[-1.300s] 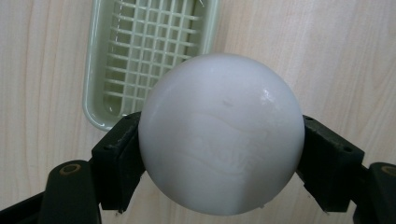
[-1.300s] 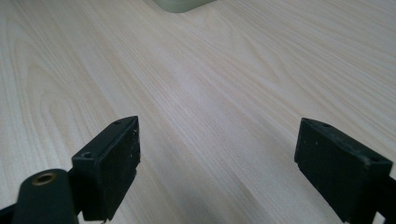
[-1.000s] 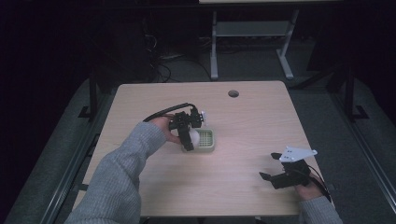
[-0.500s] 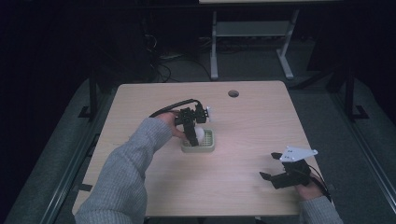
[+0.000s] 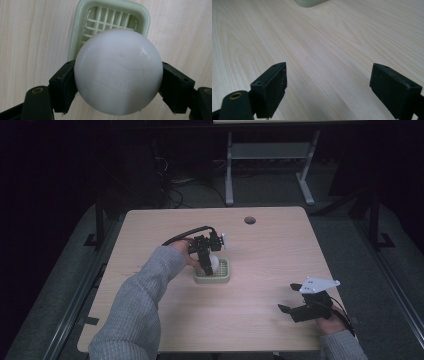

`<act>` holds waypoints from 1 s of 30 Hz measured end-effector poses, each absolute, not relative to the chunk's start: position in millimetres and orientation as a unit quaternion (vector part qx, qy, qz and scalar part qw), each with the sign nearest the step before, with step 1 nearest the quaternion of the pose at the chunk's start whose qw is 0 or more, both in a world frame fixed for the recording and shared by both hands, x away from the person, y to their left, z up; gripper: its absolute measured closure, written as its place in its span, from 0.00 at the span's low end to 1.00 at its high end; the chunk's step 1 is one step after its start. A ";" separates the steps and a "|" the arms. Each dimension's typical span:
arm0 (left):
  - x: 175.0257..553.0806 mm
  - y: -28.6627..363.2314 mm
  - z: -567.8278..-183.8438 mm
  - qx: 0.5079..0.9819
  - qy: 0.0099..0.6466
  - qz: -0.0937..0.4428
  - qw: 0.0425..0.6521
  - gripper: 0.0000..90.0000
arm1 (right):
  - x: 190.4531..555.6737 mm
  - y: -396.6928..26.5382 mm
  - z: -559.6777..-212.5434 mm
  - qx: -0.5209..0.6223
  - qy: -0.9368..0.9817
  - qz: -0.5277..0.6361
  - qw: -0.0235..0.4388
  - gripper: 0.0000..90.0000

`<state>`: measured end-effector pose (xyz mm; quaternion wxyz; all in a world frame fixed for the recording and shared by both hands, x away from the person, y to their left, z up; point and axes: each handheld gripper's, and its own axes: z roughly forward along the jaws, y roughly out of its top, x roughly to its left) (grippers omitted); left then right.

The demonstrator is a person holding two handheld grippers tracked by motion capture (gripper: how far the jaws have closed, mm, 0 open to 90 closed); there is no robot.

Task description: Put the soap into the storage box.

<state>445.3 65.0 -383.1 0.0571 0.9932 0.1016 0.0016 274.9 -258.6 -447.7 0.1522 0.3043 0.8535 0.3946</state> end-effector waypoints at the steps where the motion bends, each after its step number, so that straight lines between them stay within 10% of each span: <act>1: 446.0 64.6 -384.2 0.993 0.101 0.002 0.055 0.26 | 274.9 -258.6 -447.6 0.304 0.853 0.395 0.152 0.15; 30: 450.1 52.6 -400.8 0.995 0.096 0.005 0.041 0.26 | 275.1 -258.4 -447.6 0.302 0.854 0.395 0.151 0.15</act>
